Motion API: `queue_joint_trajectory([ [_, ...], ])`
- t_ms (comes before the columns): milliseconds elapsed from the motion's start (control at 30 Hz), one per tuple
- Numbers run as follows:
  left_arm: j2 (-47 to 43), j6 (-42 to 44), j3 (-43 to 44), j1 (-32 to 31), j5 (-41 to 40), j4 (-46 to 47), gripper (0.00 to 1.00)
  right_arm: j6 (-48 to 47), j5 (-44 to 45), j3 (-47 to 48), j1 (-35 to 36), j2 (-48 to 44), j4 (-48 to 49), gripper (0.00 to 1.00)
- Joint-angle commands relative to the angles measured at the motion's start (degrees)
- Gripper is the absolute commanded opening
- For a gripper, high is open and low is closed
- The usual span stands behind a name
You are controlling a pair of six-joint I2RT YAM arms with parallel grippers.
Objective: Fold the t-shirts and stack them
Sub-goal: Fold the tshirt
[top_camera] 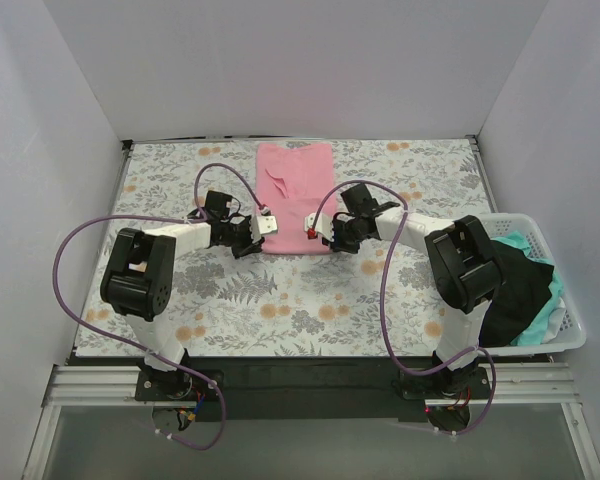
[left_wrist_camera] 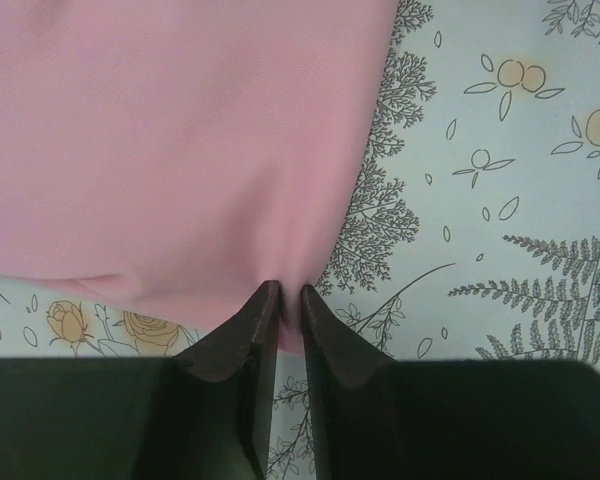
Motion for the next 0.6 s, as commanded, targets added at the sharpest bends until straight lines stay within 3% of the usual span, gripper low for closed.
queue_joint_trajectory([
  [0, 1.68, 3.83, 0.76, -0.22, -3.46, -4.80, 0.13, 0.42, 2.81, -0.91, 0.26, 0.89, -0.83, 0.01],
  [200, -1.13, 1.81, 2.87, -0.13, -1.71, -8.14, 0.00, 2.36, 2.82, 3.40, 0.17, -1.04, -4.96, 0.01],
  [567, -8.60, 0.83, 12.10, -0.13, 4.79, -23.34, 0.00, 4.92, -0.35, 13.34, -0.71, -6.83, -18.40, 0.01],
])
